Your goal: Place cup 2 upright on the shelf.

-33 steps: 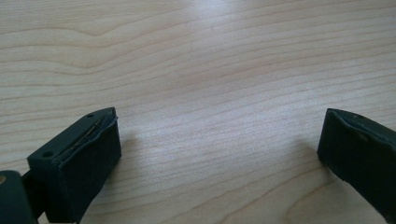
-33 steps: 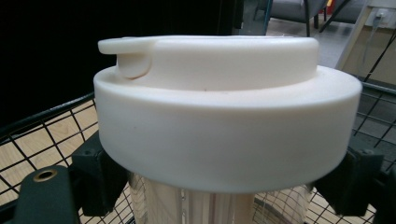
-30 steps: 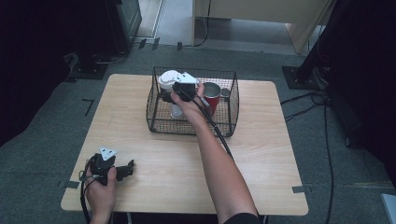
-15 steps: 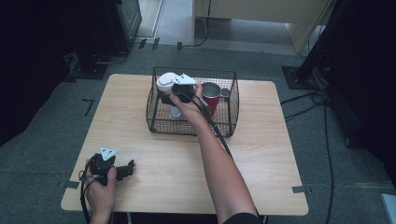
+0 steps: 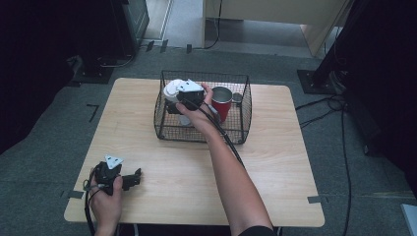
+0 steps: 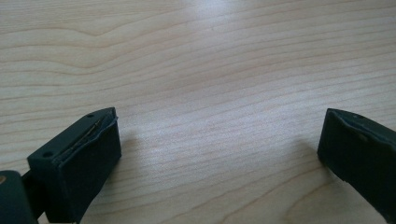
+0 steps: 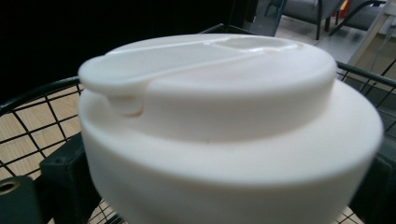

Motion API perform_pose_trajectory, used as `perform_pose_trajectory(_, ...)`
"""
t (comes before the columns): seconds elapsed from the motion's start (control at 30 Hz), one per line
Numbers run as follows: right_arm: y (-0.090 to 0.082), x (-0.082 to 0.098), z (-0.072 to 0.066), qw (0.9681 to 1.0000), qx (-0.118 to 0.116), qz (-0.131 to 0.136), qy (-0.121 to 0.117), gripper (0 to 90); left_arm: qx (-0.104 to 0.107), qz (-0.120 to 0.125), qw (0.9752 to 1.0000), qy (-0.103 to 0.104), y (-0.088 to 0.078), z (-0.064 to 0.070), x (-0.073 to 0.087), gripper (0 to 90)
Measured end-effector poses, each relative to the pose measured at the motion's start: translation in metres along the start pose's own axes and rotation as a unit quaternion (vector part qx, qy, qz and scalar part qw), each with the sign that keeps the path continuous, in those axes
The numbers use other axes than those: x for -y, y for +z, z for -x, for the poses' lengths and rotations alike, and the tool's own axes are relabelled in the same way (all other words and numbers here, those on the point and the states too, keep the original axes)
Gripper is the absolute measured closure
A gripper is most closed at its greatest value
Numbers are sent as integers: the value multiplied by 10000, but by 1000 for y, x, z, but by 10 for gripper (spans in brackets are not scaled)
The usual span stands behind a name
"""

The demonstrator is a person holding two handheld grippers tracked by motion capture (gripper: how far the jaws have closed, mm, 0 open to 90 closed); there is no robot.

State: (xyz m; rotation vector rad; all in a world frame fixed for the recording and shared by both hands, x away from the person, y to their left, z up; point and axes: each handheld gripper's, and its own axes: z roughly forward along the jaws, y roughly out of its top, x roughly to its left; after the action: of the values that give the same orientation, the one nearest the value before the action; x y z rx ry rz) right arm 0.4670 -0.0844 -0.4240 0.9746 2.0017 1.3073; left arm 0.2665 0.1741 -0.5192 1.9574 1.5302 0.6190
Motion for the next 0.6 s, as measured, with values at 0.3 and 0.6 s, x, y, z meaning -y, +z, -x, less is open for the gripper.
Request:
perform_pose_trajectory(0.3, -4, 0, -3, 9997, 118, 51, -192, 34, -1, 11, 10000, -12, 0, 0, 0, 0)
perform_pose_trajectory(0.6, -9, -1, 1, 9997, 69, 90, -235, 29, -3, 14, 10000, -12, 0, 0, 0, 0)
